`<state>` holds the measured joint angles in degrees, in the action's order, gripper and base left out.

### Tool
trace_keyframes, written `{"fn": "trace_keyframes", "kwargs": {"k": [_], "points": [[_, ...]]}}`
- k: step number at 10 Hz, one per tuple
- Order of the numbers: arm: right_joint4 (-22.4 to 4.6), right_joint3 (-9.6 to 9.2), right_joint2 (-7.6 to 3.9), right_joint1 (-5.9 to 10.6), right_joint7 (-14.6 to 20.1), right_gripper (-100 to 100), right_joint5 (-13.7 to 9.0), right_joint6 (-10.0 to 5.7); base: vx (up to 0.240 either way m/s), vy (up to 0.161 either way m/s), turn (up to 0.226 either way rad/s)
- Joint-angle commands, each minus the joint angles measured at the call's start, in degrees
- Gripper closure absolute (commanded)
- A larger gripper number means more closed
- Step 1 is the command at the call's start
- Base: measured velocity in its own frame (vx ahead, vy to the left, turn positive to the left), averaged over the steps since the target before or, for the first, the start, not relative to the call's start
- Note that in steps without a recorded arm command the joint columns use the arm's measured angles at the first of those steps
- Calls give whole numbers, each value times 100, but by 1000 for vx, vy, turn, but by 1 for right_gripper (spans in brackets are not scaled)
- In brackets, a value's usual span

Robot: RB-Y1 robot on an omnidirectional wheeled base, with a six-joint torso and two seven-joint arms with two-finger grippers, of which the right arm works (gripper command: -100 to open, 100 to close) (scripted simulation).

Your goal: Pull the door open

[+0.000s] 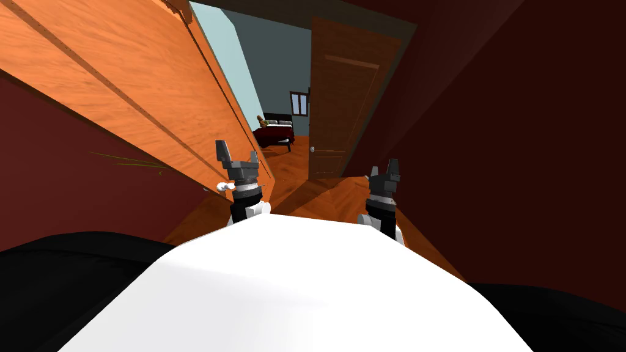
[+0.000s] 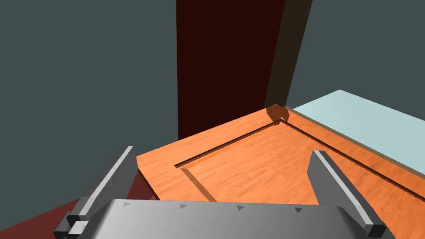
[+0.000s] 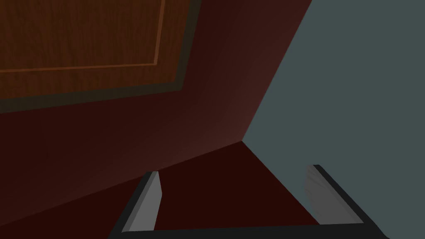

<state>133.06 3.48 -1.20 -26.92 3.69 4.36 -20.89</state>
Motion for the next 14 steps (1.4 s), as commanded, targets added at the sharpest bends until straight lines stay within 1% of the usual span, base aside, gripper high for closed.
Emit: {"fn": "trace_keyframes", "kwargs": {"k": [1,5,9,10,13,14], "points": [[-107,0,-41,14,-88,-100,82,-64,92,46,-28],[-381,-1,-128,49,-311,-100,293,-228,166,64,-40],[-809,0,-228,104,-658,-100,621,-482,177,93,-56],[-873,0,-241,112,-710,-100,671,-520,181,107,-48],[-1130,0,-289,145,-918,-100,868,-672,123,88,-47],[-1275,1,-311,163,-1035,-100,979,-758,121,81,-53]]}}
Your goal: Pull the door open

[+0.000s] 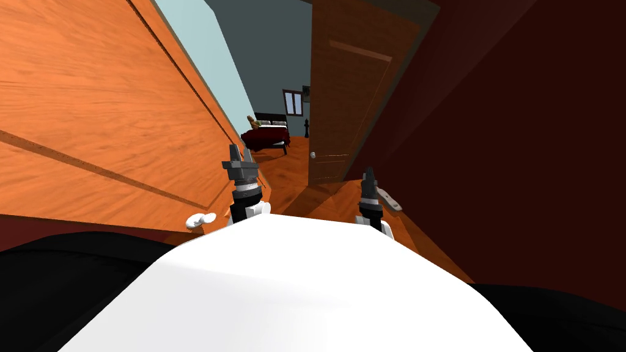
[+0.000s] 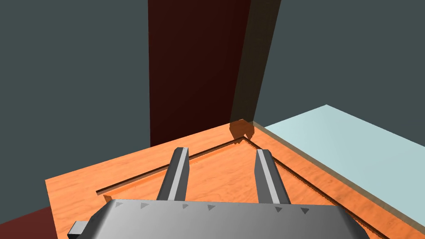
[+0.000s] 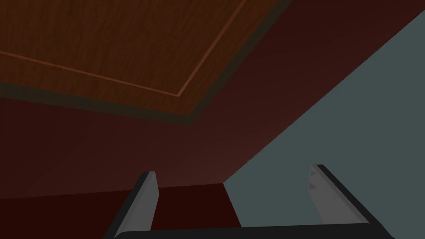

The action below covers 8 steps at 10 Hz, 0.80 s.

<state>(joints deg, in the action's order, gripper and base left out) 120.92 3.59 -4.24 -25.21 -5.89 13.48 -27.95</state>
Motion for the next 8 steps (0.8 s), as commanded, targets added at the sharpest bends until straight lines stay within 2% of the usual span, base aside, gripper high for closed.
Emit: {"fn": "trace_keyframes", "kwargs": {"k": [1,5,8], "points": [[-211,-9,-27,11,-198,-100,181,-141,168,107,-91],[-681,-6,-81,70,-575,-100,541,-418,164,108,-64],[-1187,-3,-121,133,-979,-100,927,-715,162,132,-88]]}}
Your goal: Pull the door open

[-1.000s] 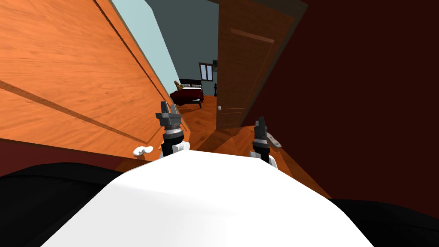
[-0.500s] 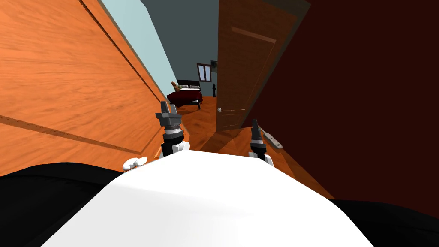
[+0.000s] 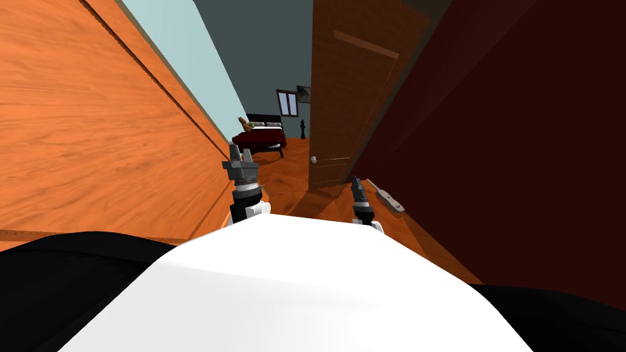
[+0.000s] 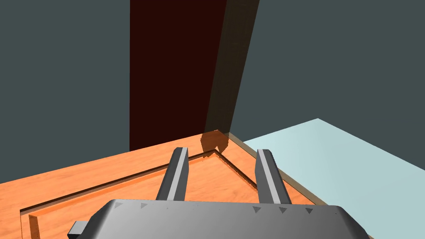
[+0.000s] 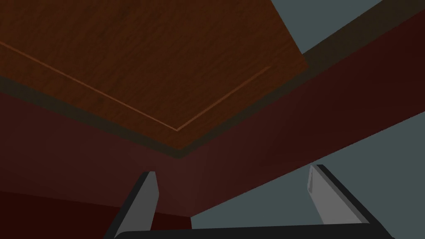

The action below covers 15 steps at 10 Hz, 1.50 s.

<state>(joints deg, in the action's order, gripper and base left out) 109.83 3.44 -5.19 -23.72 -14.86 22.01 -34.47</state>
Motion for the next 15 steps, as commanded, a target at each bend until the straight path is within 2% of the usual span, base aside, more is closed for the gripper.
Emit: {"fn": "trace_keyframes", "kwargs": {"k": [1,2,8,9,15], "points": [[-165,13,-30,-5,-153,-100,142,-115,156,148,-66],[-341,15,-39,17,-293,-100,276,-218,133,119,-89],[-970,22,-50,96,-794,-100,758,-588,107,90,-58],[-1151,24,-50,118,-938,-100,897,-694,121,105,-84],[-1871,34,-16,207,-1509,-100,1451,-1117,131,100,-75]]}}
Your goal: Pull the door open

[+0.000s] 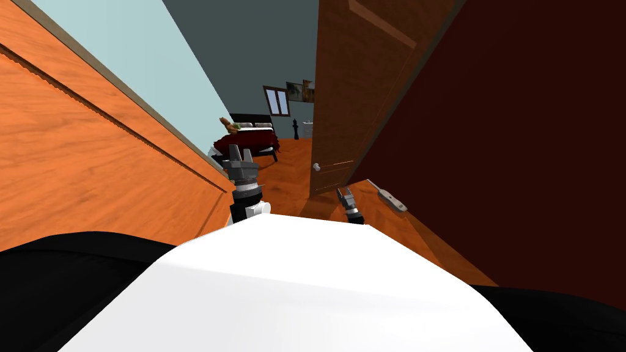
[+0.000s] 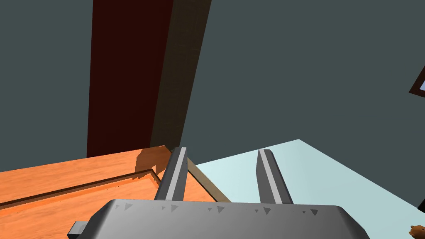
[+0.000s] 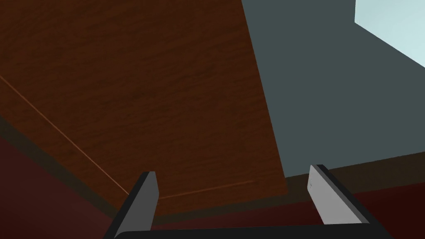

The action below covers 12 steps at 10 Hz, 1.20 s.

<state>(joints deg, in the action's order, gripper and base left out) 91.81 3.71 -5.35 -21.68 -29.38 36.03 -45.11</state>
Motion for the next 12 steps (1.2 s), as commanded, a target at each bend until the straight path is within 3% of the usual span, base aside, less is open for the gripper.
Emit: {"fn": "trace_keyframes", "kwargs": {"k": [1,8,12], "points": [[-245,10,15,24,-195,-100,183,-156,136,85,-91],[-1090,26,117,127,-862,-100,834,-651,128,80,-78],[-1689,38,236,199,-1332,-100,1295,-1001,174,75,-103]]}}
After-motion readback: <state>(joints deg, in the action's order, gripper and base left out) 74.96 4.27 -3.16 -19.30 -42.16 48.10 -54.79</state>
